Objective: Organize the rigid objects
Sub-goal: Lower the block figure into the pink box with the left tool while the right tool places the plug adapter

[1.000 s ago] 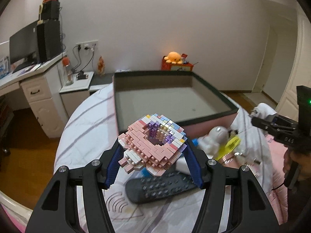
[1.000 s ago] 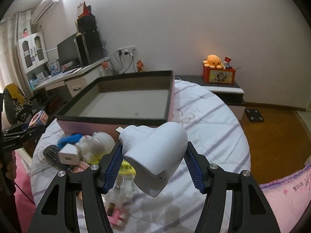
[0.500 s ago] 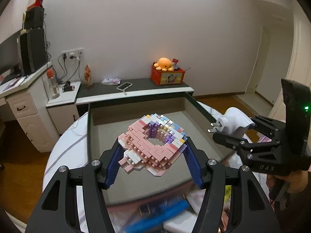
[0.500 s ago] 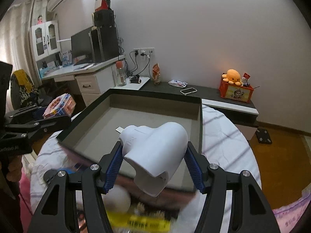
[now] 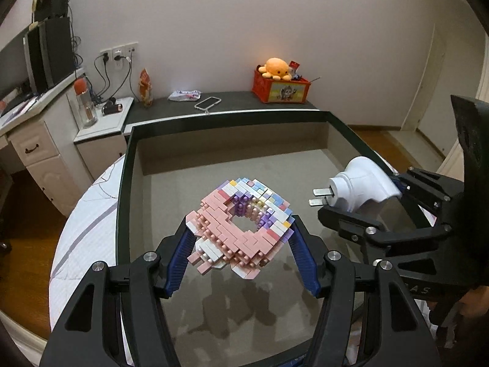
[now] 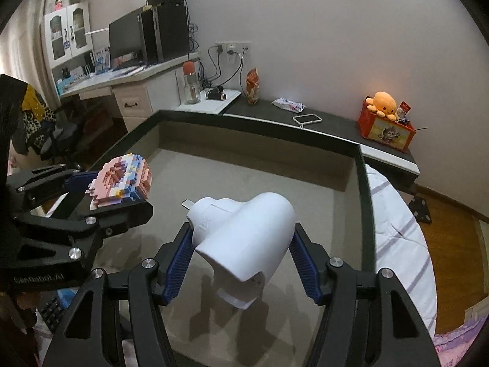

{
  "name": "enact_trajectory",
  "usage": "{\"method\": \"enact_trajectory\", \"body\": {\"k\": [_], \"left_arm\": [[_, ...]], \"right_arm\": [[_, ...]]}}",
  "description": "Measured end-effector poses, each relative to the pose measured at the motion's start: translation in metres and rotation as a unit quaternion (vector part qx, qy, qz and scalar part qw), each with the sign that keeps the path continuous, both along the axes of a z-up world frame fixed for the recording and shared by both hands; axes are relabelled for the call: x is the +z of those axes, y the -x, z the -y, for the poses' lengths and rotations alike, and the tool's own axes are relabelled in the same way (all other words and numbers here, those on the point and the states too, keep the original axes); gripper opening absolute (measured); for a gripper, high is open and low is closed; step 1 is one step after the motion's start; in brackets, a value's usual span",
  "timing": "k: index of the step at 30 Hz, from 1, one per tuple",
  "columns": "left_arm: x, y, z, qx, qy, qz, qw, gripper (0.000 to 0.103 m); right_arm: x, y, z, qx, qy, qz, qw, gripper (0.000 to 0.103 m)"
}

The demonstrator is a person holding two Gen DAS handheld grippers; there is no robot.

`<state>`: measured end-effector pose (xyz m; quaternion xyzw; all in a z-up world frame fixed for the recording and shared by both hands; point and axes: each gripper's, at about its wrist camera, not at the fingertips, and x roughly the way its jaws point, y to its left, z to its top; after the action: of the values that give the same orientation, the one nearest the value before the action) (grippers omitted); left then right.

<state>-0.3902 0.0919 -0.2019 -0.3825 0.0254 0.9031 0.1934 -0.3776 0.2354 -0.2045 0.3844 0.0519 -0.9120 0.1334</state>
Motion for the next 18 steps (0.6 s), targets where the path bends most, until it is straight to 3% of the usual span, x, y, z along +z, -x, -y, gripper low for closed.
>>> {"method": "enact_trajectory", "body": {"k": [2,4,7,8,10,18], "left_arm": [[0.0,0.0,0.003,0.003,-0.001,-0.001,1.0,0.065],[0.001,0.001,0.005,0.005,-0.006,-0.004,1.0,0.078],[0.007,-0.006,0.011,0.013,-0.008,-0.012,0.9998,0.089],[0.01,-0.009,0.013,0.016,-0.009,-0.017,0.9997,0.09],[0.016,-0.016,0.017,0.022,-0.013,-0.023,0.9994,0.093],[0.039,-0.049,0.042,0.046,-0.048,-0.029,0.9973,0.1]], "right_arm": [[-0.001,0.003,0.001,0.001,-0.002,0.003,1.0,0.064],[-0.002,0.004,0.002,0.001,-0.003,0.004,1.0,0.064],[-0.003,0.005,0.005,0.0,-0.012,0.003,1.0,0.064],[-0.002,0.004,0.004,-0.003,-0.011,-0.002,1.0,0.065],[0.002,0.001,0.001,-0.01,-0.006,-0.013,1.0,0.082],[0.028,-0.025,-0.01,-0.033,0.024,-0.045,0.998,0.082]]}}
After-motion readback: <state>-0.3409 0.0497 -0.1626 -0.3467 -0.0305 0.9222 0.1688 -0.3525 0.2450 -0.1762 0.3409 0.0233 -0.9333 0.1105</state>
